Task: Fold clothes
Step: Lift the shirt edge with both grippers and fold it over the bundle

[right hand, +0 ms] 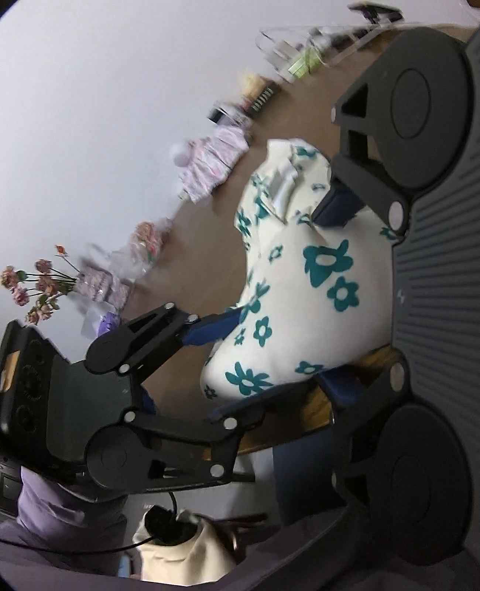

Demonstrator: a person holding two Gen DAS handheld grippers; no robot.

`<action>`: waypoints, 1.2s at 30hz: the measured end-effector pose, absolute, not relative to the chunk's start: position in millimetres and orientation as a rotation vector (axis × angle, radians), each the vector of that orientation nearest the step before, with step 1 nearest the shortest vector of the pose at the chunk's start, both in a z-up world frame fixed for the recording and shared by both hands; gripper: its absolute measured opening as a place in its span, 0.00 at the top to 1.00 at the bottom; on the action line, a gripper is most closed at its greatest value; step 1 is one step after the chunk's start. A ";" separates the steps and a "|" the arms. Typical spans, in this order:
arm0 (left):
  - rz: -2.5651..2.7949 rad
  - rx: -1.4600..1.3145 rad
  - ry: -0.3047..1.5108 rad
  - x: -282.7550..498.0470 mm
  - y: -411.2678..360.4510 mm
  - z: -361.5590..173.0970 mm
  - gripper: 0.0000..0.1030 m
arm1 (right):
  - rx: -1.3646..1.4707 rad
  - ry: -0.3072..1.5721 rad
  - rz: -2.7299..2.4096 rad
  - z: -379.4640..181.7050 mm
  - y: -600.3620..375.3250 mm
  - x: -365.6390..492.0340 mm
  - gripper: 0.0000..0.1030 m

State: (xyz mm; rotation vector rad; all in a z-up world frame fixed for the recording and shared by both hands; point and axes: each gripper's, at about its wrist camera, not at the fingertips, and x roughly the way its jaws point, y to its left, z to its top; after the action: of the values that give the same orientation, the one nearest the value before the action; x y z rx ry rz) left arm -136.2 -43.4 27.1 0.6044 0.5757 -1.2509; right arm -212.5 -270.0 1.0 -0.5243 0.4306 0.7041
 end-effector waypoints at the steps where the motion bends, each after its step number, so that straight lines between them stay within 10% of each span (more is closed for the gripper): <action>1: -1.259 0.589 0.578 -138.0 -41.4 29.9 0.48 | -0.509 0.444 0.717 1.7 -271.8 -212.2 0.36; 9: -1.190 0.663 0.336 -181.4 -33.2 31.8 0.31 | -0.372 0.544 0.817 10.1 -287.5 -210.5 0.53; 18: -1.175 0.899 0.172 -198.3 -52.4 0.4 0.31 | -0.184 0.640 0.941 22.6 -307.8 -192.8 0.58; 25: -1.273 0.711 0.382 -174.9 -46.3 7.7 0.46 | -0.080 0.676 0.988 30.8 -319.5 -196.7 0.58; 28: -1.298 0.590 0.489 -164.8 -38.5 10.7 0.52 | -0.076 0.632 0.990 33.3 -322.4 -206.1 0.49; 31: -1.331 0.435 0.613 -149.9 -30.6 17.9 0.53 | -0.099 0.541 0.977 30.4 -324.3 -221.7 0.11; 36: -1.388 0.313 0.751 -138.7 -25.3 25.4 0.53 | -0.132 0.449 0.901 18.9 -324.8 -232.9 0.10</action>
State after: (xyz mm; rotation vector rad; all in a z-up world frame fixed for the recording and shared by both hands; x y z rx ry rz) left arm -138.7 -25.3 25.4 0.3133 0.7507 -1.3880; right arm -232.9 -324.8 18.9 -0.1324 0.4490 0.9009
